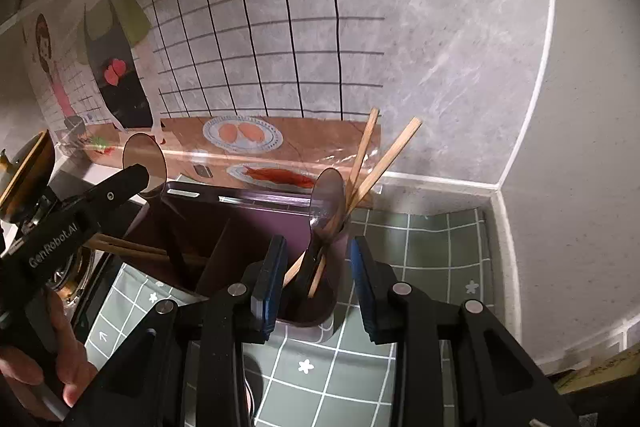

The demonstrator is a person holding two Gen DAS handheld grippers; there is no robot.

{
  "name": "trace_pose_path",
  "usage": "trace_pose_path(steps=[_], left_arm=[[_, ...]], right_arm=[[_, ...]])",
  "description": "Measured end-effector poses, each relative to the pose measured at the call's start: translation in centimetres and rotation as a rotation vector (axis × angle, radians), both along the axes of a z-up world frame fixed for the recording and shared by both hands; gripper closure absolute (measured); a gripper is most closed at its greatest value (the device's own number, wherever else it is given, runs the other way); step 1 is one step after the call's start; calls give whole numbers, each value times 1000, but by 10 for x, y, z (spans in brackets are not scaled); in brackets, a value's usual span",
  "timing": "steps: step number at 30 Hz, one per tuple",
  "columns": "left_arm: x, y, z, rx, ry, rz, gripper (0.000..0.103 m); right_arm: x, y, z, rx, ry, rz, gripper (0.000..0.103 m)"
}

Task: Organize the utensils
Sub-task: 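Open right tool into the holder while left tool releases its spoon there, then move both tools down toward the blue spoon and brown wooden spoon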

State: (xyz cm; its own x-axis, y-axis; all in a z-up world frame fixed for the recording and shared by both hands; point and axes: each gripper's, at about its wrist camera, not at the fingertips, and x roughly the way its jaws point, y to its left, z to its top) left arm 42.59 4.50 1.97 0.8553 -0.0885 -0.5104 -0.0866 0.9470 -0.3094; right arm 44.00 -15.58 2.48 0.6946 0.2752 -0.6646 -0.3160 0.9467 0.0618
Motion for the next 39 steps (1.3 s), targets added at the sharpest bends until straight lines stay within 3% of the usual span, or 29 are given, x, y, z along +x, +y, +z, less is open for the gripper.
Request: trace_pose_path(steps=[5,18,25,30,39], left_arm=[[-21,0,23,-21,-44,-29,79],[-75,-4,40,-18,-58,-64,77],[-114,-16,6,-3,32,-99,67],[-141,-20,-31,20,149,-111,66],[-180,-11,-88,-24,291,-96,66]], right_arm=[[-19,-11,11,-6,-37,-27,71],[-86,-45,1,3,-28,-68,71],[-126,-50,-31,-37,31,-28,71],[-146,-42,-58,-77,81,33,71],[-163,-23,-98,-137,153,130,71]])
